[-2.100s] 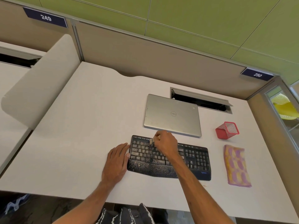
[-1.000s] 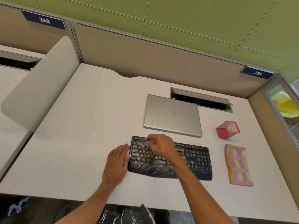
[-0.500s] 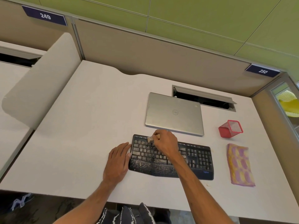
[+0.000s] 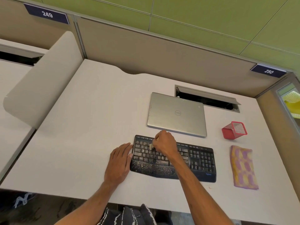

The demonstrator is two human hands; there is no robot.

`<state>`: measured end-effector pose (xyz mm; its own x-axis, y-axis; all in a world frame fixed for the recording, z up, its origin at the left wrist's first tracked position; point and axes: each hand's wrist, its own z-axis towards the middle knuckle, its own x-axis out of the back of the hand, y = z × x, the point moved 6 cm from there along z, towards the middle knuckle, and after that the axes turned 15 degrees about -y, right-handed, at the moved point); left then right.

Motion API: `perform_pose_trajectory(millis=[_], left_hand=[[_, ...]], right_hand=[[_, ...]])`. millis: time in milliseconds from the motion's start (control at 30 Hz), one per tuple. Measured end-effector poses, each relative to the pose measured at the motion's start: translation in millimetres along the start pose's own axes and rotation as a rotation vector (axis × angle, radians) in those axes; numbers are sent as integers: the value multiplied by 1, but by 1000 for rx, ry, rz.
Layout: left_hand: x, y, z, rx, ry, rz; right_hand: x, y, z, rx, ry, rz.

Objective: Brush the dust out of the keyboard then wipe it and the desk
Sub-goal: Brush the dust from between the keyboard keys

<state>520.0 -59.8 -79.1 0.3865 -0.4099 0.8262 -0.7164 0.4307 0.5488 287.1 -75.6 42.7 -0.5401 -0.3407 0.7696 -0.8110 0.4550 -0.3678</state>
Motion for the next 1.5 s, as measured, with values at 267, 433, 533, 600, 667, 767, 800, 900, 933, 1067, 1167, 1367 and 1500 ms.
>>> perform_pose_trajectory(millis=[267,433,533,600,667,767,800,900,933,1067,1167,1367,1500], left_hand=[[2,2,0,-8,13,7],[2,2,0,-11,14,7],[2,2,0,-12,19,7],[2,1,-1,-12,19,6],[1,1,0,-10,17,5],[0,0,-1,-7,14,6],[0,0,0,-6,12,5],[-1,-1,0,-9,13,-2],[0,0,0,-12,15,-1],[2,1,-1,-23,26,-2],[1,1,-1,-22,25,-4],[1,1,-1,-20,29,0],[2,1,-1,-22,38,-3]], right_hand=[[0,-3,-1,13,28,-13],[5,-3,-2,9,54,14],[4,-1,-4,15,90,22],[-2,0,-5,15,23,-25],[-3,-1,-6,18,-31,-78],[6,3,-7,32,16,-124],[9,4,-8,40,35,-153],[8,9,-8,96,-7,-253],[6,8,-8,127,-34,-266],[-1,-2,-4,252,-119,-291],[-4,-12,-3,323,-134,-300],[-1,-21,-7,370,-110,-247],[10,-12,-9,316,-82,-313]])
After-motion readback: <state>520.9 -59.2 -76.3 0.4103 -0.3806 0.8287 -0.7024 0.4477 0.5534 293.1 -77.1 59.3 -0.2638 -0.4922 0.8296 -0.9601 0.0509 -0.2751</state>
